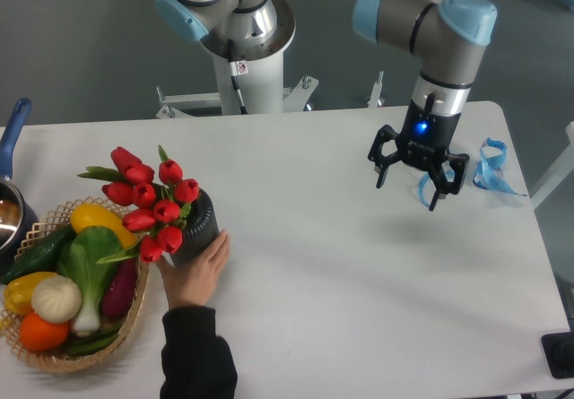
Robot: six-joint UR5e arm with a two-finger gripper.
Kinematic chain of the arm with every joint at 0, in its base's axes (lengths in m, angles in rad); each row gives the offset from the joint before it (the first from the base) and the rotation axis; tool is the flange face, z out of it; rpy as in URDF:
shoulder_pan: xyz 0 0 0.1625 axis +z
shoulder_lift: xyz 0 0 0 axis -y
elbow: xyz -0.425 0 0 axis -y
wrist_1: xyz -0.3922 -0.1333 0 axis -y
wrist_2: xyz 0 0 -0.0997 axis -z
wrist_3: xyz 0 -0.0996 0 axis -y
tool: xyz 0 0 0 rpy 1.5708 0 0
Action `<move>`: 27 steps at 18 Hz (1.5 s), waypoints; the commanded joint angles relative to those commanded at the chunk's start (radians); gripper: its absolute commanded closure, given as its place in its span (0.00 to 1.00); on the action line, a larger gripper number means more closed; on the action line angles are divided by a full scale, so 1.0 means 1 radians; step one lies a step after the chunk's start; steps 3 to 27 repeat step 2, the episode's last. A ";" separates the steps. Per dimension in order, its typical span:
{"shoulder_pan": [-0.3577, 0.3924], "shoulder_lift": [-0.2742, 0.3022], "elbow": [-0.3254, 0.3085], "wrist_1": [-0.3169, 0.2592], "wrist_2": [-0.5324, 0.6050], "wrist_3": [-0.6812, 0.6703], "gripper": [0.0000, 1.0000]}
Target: Insert the flowers into the vase
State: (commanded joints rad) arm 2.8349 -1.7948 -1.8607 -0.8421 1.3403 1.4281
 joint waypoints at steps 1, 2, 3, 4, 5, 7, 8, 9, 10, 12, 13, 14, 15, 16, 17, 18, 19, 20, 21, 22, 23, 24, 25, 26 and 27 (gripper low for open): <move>-0.015 0.000 0.001 0.000 0.049 0.000 0.00; -0.032 -0.002 0.005 0.000 0.086 0.000 0.00; -0.032 -0.002 0.005 0.000 0.086 0.000 0.00; -0.032 -0.002 0.005 0.000 0.086 0.000 0.00; -0.032 -0.002 0.005 0.000 0.086 0.000 0.00; -0.032 -0.002 0.005 0.000 0.086 0.000 0.00; -0.032 -0.002 0.005 0.000 0.086 0.000 0.00; -0.032 -0.002 0.005 0.000 0.086 0.000 0.00; -0.032 -0.002 0.005 0.000 0.086 0.000 0.00; -0.032 -0.002 0.005 0.000 0.086 0.000 0.00; -0.032 -0.002 0.005 0.000 0.086 0.000 0.00; -0.032 -0.002 0.005 0.000 0.086 0.000 0.00; -0.032 -0.002 0.005 0.000 0.086 0.000 0.00; -0.032 -0.002 0.005 0.000 0.086 0.000 0.00; -0.032 -0.002 0.005 0.000 0.086 0.000 0.00; -0.032 -0.002 0.005 0.000 0.086 0.000 0.00; -0.032 -0.002 0.005 0.000 0.086 0.000 0.00; -0.032 -0.002 0.005 0.000 0.086 0.000 0.00; -0.032 -0.002 0.005 0.000 0.086 0.000 0.00; -0.032 -0.002 0.005 0.000 0.086 0.000 0.00; -0.032 -0.002 0.005 0.000 0.086 0.000 0.00; -0.032 -0.002 0.005 0.000 0.086 0.000 0.00; -0.032 -0.002 0.005 0.000 0.086 0.000 0.00; -0.032 -0.002 0.005 0.000 0.086 0.000 0.00; -0.032 -0.002 0.005 0.000 0.086 0.000 0.00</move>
